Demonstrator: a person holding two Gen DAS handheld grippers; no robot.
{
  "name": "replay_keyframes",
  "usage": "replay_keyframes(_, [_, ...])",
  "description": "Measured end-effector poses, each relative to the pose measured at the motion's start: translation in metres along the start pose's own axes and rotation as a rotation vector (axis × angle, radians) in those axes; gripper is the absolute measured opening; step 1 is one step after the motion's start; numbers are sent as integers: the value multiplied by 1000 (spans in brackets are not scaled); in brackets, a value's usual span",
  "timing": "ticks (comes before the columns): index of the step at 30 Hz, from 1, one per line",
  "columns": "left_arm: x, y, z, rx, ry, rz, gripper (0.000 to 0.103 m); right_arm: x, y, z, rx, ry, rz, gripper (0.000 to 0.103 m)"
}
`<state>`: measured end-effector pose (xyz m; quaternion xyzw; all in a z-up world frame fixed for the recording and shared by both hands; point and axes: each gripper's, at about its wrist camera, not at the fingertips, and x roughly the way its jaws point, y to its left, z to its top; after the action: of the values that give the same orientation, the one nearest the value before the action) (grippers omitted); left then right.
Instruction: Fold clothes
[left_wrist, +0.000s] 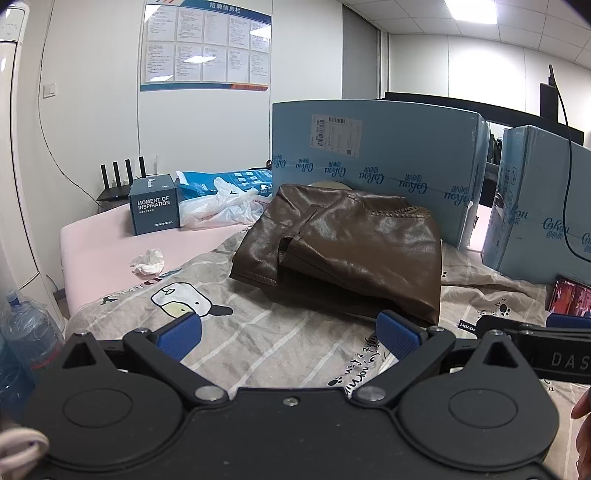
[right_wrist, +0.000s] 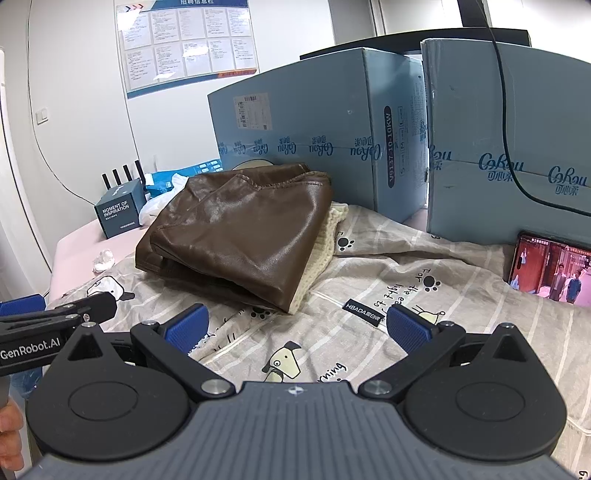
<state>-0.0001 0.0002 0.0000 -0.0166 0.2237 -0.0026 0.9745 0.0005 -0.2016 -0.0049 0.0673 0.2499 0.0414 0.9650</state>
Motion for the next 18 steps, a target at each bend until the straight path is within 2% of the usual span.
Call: replay_keyframes(18, [-2, 0, 3, -18, -11, 8, 103, -5, -3, 3, 36, -23, 0, 103])
